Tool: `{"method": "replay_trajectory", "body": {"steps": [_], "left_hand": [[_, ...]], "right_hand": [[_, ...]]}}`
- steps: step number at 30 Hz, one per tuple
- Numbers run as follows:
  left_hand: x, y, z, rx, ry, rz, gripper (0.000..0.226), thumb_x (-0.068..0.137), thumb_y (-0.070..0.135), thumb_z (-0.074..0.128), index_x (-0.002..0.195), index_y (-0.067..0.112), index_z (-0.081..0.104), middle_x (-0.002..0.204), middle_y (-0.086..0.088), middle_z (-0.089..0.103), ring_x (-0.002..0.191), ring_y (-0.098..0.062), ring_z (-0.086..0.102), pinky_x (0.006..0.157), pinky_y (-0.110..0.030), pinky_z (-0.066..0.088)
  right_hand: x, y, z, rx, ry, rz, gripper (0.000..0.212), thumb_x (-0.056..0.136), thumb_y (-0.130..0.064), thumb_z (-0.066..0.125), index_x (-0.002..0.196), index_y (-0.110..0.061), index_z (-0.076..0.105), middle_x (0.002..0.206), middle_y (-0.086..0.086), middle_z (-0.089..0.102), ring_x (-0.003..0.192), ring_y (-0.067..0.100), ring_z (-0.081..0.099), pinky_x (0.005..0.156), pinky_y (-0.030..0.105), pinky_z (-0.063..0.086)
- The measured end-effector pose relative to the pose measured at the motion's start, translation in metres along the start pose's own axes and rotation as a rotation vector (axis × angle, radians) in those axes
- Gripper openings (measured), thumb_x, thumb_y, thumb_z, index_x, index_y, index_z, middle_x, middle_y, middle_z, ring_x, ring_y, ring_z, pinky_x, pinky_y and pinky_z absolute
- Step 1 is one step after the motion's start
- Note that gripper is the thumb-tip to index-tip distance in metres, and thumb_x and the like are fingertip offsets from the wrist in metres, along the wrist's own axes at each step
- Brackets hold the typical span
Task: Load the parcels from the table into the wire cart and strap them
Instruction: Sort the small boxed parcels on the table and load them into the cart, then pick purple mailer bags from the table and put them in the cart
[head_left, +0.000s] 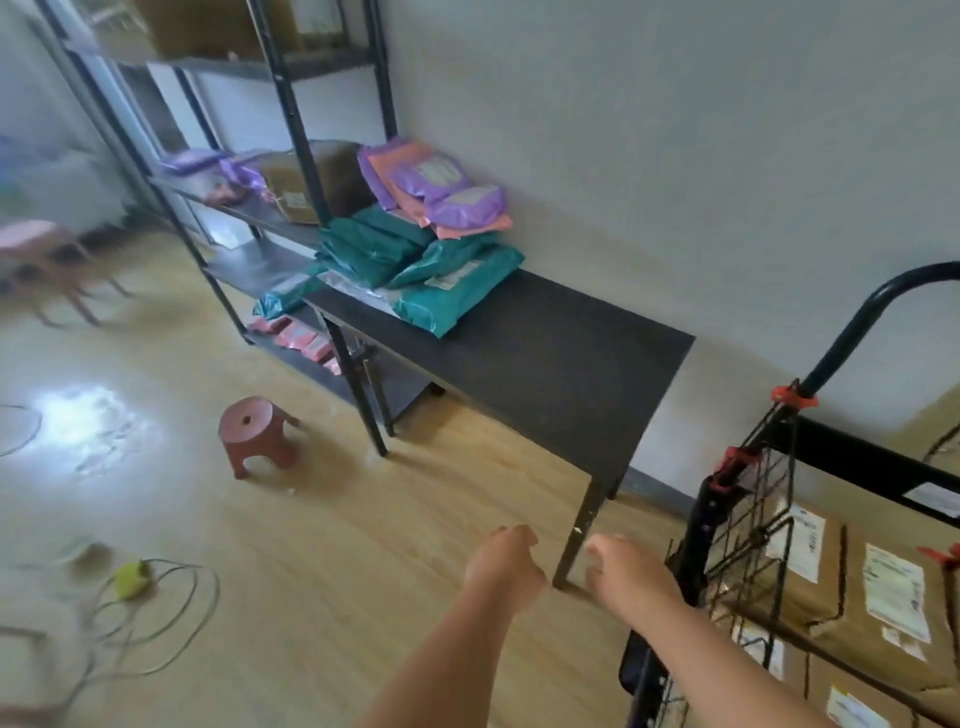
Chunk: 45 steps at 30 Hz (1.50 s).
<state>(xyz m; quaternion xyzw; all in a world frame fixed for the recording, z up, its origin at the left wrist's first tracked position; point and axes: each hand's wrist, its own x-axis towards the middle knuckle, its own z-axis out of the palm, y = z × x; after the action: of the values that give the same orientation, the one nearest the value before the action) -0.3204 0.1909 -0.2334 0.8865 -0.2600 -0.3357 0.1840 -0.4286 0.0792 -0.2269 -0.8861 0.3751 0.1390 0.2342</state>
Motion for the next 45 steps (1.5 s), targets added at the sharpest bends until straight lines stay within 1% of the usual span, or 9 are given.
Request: {"method": "replay_trajectory", "body": {"steps": [2, 7, 12, 15, 17, 20, 30, 39, 45], "left_hand": [[0.01, -0.028, -0.027, -0.017, 0.006, -0.019, 0.051, 0.089, 0.015, 0.056, 0.138, 0.026, 0.049, 0.138, 0.0, 0.049, 0.125, -0.02, 0.05, 0.1, -0.028, 0.043], [0.034, -0.084, -0.08, -0.088, 0.029, -0.043, 0.05, 0.089, 0.014, 0.054, 0.138, 0.023, 0.05, 0.139, -0.002, 0.05, 0.128, -0.019, 0.047, 0.097, -0.023, 0.04], [0.049, -0.105, -0.103, -0.098, 0.044, -0.054, 0.049, 0.089, 0.014, 0.055, 0.137, 0.024, 0.05, 0.137, -0.002, 0.051, 0.127, -0.019, 0.048, 0.096, -0.027, 0.042], [0.061, -0.108, -0.116, -0.094, 0.055, -0.05, 0.05, 0.089, 0.012, 0.056, 0.138, 0.022, 0.05, 0.136, -0.004, 0.052, 0.127, -0.02, 0.047, 0.097, -0.029, 0.043], [0.068, -0.11, -0.126, -0.078, 0.068, -0.056, 0.05, 0.089, 0.012, 0.056, 0.138, 0.022, 0.05, 0.136, -0.004, 0.051, 0.126, -0.021, 0.048, 0.097, -0.03, 0.044], [0.089, -0.112, -0.147, -0.033, 0.107, -0.055, 0.05, 0.09, 0.013, 0.056, 0.138, 0.024, 0.049, 0.136, -0.001, 0.053, 0.123, -0.019, 0.052, 0.088, -0.027, 0.045], [0.217, -0.063, -0.238, 0.05, 0.187, -0.019, 0.044, 0.089, 0.013, 0.057, 0.132, 0.026, 0.056, 0.128, 0.001, 0.057, 0.114, -0.017, 0.057, 0.082, -0.025, 0.048], [0.311, -0.012, -0.28, 0.073, 0.313, 0.032, 0.043, 0.091, 0.013, 0.05, 0.13, 0.029, 0.058, 0.128, 0.007, 0.059, 0.118, -0.015, 0.054, 0.093, -0.027, 0.047], [0.356, 0.018, -0.325, 0.006, 0.509, 0.067, 0.032, 0.092, 0.014, 0.043, 0.111, 0.026, 0.066, 0.112, 0.009, 0.064, 0.102, -0.015, 0.058, 0.074, -0.026, 0.043]], "right_hand": [[0.013, -0.038, 0.006, -0.003, -0.027, -0.005, 0.037, 0.098, -0.024, 0.049, 0.135, -0.03, 0.053, 0.134, -0.006, 0.056, 0.117, 0.016, 0.057, 0.09, 0.029, 0.049], [0.037, -0.112, 0.015, -0.003, -0.054, -0.06, 0.036, 0.099, -0.027, 0.048, 0.135, -0.03, 0.052, 0.136, -0.006, 0.056, 0.119, 0.016, 0.057, 0.094, 0.03, 0.049], [0.06, -0.153, 0.008, -0.006, -0.012, -0.066, 0.031, 0.099, -0.025, 0.054, 0.13, -0.029, 0.055, 0.122, -0.008, 0.062, 0.103, 0.011, 0.06, 0.079, 0.024, 0.052], [0.079, -0.168, 0.002, -0.003, 0.004, -0.052, 0.027, 0.1, -0.027, 0.052, 0.127, -0.028, 0.056, 0.107, -0.01, 0.062, 0.09, 0.009, 0.057, 0.066, 0.021, 0.046], [0.09, -0.176, 0.001, 0.011, 0.003, -0.048, 0.026, 0.1, -0.028, 0.051, 0.125, -0.028, 0.057, 0.101, -0.011, 0.06, 0.088, 0.008, 0.059, 0.068, 0.021, 0.05], [0.114, -0.19, -0.004, 0.023, 0.001, -0.046, 0.025, 0.1, -0.028, 0.05, 0.124, -0.028, 0.057, 0.108, -0.008, 0.064, 0.093, 0.011, 0.063, 0.08, 0.031, 0.057], [0.256, -0.221, -0.071, 0.091, 0.023, -0.025, 0.028, 0.098, -0.029, 0.051, 0.125, -0.031, 0.057, 0.116, -0.008, 0.064, 0.096, 0.012, 0.062, 0.081, 0.031, 0.055], [0.357, -0.22, -0.135, 0.128, 0.047, 0.028, 0.026, 0.099, -0.028, 0.053, 0.124, -0.03, 0.059, 0.111, -0.01, 0.064, 0.091, 0.008, 0.062, 0.076, 0.024, 0.054], [0.399, -0.228, -0.168, 0.165, 0.085, 0.077, 0.028, 0.099, -0.026, 0.049, 0.124, -0.032, 0.06, 0.115, -0.01, 0.064, 0.088, 0.009, 0.06, 0.066, 0.023, 0.048]]}}
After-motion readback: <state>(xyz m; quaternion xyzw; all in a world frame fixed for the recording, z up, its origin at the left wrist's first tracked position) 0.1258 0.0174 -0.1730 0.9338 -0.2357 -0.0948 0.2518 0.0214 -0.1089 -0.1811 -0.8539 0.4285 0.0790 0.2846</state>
